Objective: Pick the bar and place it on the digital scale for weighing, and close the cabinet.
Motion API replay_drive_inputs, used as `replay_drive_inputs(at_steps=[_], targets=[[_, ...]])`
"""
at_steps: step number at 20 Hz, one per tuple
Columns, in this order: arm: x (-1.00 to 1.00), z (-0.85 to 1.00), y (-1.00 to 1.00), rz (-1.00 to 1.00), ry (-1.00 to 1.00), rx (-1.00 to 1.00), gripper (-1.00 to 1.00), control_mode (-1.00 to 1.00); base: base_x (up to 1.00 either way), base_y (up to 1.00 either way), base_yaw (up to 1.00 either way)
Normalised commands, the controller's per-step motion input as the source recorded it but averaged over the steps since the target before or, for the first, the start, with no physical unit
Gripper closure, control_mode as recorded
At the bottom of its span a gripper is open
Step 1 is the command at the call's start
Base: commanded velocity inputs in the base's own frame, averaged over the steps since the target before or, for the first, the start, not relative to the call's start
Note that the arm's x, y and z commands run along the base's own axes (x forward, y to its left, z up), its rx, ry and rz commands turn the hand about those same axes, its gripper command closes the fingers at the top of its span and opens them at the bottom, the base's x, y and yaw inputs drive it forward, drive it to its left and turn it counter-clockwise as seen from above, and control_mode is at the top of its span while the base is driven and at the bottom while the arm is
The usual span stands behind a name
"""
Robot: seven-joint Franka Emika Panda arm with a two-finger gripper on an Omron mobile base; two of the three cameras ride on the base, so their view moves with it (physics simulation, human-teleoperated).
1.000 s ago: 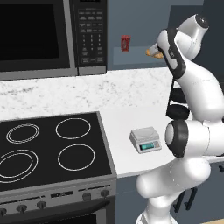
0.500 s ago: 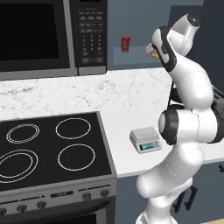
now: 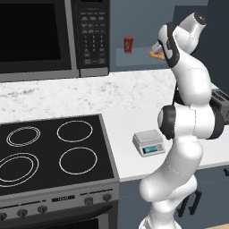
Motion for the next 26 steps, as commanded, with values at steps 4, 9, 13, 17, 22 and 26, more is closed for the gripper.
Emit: replay_drive_inputs(at_steps=[4,9,13,17,22,26], targets=[[0.0,-0.18,0.0,0.0,0.01,-0.04,-1.0,-1.0,0.0,0.0,0.0],[0.02,-0.28,0.13,0.0,0.05,-0.07,-1.0,-1.0,0.0,0.0,0.0],[0.0,-0.35,0.18,0.0,0.03,-0.08,-1.0,-1.0,0.0,0.0,0.0],[0.08,-0.36,0.18,0.0,0.04,-0.03,1.0,-1.0,0.0,0.0,0.0],[0.02,-0.3,0.03,0.02,0.04,0.0,1.0,-1.0,0.0,0.0,0.0],[-0.19,-0.28,0.29,0.0,0.0,0.0,1.0,-1.0,0.0,0.0,0.0]])
